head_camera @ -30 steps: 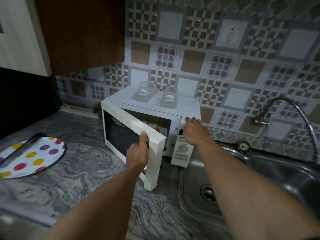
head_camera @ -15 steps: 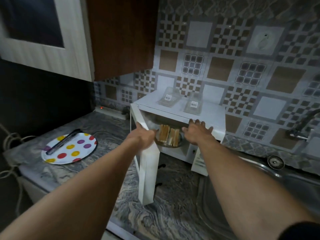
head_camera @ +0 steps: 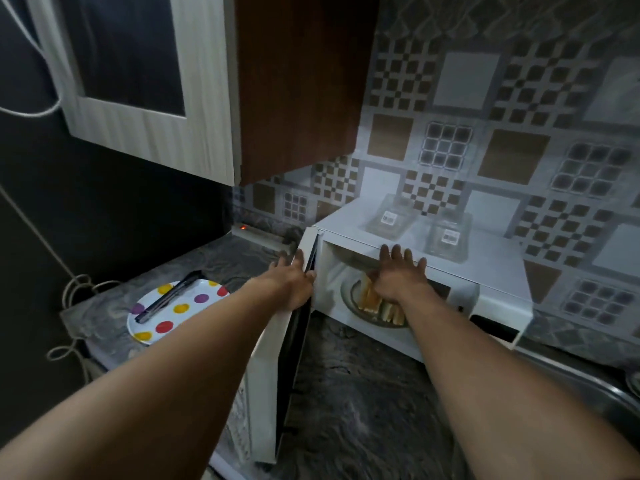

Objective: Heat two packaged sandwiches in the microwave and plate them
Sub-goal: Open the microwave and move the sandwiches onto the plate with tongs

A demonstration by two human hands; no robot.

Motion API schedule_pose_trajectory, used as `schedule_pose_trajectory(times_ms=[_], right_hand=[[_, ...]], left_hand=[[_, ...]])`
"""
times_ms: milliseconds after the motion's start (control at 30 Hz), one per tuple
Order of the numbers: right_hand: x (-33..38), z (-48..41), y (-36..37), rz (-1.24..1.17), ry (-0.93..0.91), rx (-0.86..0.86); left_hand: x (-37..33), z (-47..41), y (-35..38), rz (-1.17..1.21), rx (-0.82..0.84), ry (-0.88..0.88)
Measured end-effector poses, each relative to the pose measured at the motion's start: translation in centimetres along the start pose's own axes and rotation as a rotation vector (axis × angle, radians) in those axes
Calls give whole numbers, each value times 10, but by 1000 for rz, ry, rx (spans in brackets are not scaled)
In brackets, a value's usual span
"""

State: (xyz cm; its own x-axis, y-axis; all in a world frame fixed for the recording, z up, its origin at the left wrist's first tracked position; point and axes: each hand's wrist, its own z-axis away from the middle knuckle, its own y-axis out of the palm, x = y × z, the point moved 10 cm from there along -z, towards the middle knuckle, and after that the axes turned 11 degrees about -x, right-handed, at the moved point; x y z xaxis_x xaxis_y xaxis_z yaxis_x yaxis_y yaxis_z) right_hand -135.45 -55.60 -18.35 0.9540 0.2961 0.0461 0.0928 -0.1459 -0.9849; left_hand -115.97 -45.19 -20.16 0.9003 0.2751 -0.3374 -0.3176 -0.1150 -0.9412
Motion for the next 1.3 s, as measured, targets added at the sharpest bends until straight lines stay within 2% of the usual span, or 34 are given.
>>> schedule_pose_trajectory(times_ms=[67,200,600,800,933,1167,1300], right_hand=[[10,-6,3,12,3,7],[29,-18,8,11,-5,30],[54,-28,13,0,93,30],[58,-25,11,-1,110,40],[63,-27,5,-16,134,58],[116,-30,-27,-101,91,9],[162,-32,-41,-160,53,-4]], left_hand=[[7,-6,-5,56,-13,-10],[11,-15,-8,38,83,17],[32,-45,-21,-18,15,189],[36,-48,-23,-23,21,219],[37,-48,-18,-5,83,209],[59,-36,-57,52,-72,176],[102,-39,-84,39,-133,135]])
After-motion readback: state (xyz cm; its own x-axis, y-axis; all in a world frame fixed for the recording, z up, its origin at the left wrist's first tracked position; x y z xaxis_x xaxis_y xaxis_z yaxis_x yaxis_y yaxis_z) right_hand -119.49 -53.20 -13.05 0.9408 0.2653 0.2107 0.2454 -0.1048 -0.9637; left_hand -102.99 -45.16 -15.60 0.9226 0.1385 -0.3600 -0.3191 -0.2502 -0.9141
